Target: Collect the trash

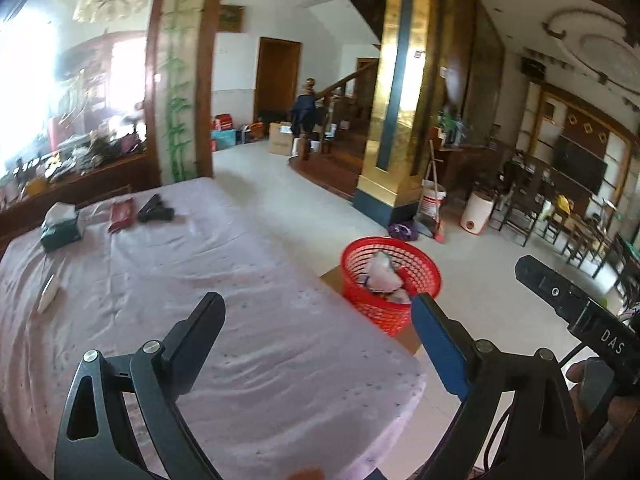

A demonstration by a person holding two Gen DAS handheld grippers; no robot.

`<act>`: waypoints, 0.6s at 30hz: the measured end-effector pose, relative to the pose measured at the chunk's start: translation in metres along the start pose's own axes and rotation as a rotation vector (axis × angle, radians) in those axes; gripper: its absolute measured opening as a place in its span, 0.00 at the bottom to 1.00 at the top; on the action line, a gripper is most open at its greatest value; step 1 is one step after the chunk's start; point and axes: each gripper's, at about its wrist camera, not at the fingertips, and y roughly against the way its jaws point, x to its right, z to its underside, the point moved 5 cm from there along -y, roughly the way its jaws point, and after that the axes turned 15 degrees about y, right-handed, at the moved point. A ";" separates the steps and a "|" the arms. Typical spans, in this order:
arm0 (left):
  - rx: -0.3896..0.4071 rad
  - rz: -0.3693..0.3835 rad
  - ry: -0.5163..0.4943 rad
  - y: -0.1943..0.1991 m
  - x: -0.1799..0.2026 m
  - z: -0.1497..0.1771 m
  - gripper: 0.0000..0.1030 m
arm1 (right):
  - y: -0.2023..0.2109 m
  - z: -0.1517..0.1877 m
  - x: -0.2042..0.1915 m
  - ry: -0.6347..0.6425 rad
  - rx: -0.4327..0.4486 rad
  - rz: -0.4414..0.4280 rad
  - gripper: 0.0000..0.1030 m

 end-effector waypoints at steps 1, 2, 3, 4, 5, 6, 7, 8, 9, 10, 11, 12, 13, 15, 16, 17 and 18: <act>-0.002 0.004 -0.014 -0.001 0.008 0.001 0.90 | 0.004 0.000 0.006 -0.007 0.002 0.020 0.90; -0.004 0.009 -0.021 -0.002 0.013 0.002 0.90 | 0.007 0.001 0.014 -0.017 0.003 0.038 0.90; -0.006 0.017 -0.026 -0.002 0.018 0.002 0.90 | 0.010 0.002 0.021 -0.029 0.003 0.046 0.90; -0.009 0.022 -0.030 -0.003 0.023 0.003 0.90 | 0.012 0.002 0.025 -0.038 0.003 0.047 0.90; -0.010 0.025 -0.033 -0.003 0.028 0.004 0.90 | 0.013 0.003 0.029 -0.046 0.004 0.050 0.90; -0.010 0.028 -0.037 -0.003 0.032 0.005 0.90 | 0.015 0.004 0.033 -0.053 0.005 0.056 0.90; -0.012 0.029 -0.041 -0.004 0.032 0.006 0.90 | 0.016 0.005 0.036 -0.056 0.005 0.060 0.90; -0.016 0.030 -0.045 -0.005 0.035 0.007 0.90 | 0.017 0.005 0.038 -0.058 0.006 0.061 0.90; -0.017 0.032 -0.048 -0.005 0.038 0.009 0.90 | 0.018 0.005 0.039 -0.059 0.006 0.061 0.90; -0.019 0.031 -0.049 -0.005 0.040 0.010 0.90 | 0.018 0.005 0.041 -0.061 0.007 0.060 0.90; -0.022 0.030 -0.050 -0.006 0.041 0.011 0.90 | 0.019 0.007 0.043 -0.060 0.008 0.059 0.90; -0.024 0.030 -0.052 -0.007 0.041 0.011 0.90 | 0.020 0.007 0.043 -0.061 0.008 0.058 0.90; -0.028 0.031 -0.053 -0.007 0.043 0.012 0.90 | 0.020 0.008 0.044 -0.061 0.007 0.057 0.90; -0.030 0.031 -0.054 -0.008 0.042 0.012 0.90 | 0.020 0.009 0.044 -0.063 0.008 0.055 0.90; -0.029 0.029 -0.056 -0.008 0.043 0.012 0.90 | 0.019 0.008 0.044 -0.063 0.008 0.054 0.90; -0.030 0.030 -0.056 -0.008 0.043 0.012 0.90 | 0.020 0.008 0.045 -0.062 0.008 0.053 0.90; -0.031 0.030 -0.057 -0.008 0.043 0.012 0.90 | 0.020 0.008 0.045 -0.062 0.008 0.054 0.90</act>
